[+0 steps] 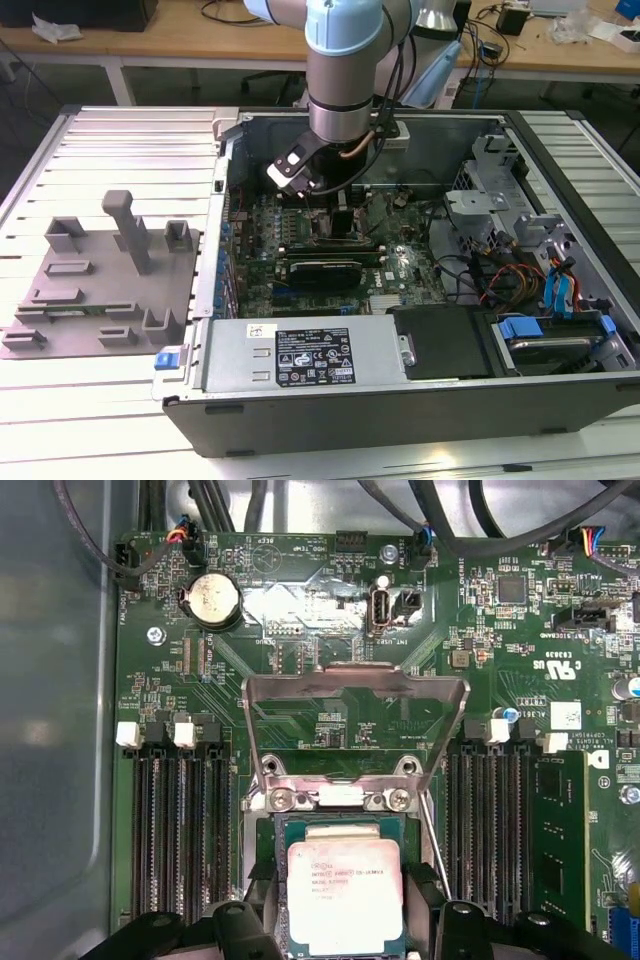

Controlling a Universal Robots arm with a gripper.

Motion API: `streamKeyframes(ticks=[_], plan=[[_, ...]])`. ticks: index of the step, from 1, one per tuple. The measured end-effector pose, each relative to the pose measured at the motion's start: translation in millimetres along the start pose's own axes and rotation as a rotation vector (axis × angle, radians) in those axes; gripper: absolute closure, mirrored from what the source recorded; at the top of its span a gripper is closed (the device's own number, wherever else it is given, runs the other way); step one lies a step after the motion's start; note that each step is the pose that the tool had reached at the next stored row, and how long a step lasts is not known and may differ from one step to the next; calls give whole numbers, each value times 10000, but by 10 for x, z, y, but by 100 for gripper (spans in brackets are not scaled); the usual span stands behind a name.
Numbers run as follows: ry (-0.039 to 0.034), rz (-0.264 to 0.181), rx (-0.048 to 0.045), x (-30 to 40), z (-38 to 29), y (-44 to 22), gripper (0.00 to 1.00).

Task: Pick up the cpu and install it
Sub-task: 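Place the cpu into insertion slot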

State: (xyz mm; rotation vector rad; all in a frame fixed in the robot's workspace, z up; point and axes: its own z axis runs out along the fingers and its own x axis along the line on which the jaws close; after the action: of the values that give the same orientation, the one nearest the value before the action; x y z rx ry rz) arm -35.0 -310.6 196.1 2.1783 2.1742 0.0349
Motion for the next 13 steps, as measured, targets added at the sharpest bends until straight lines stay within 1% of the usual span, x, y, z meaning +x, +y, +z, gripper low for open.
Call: streamKeyframes(ticks=[2,5,13], plan=[[0,-1,0,0,0,0,39],[1,0,0,0,-1,-23,39],[3,5,-1,-1,-23,-27,39]])
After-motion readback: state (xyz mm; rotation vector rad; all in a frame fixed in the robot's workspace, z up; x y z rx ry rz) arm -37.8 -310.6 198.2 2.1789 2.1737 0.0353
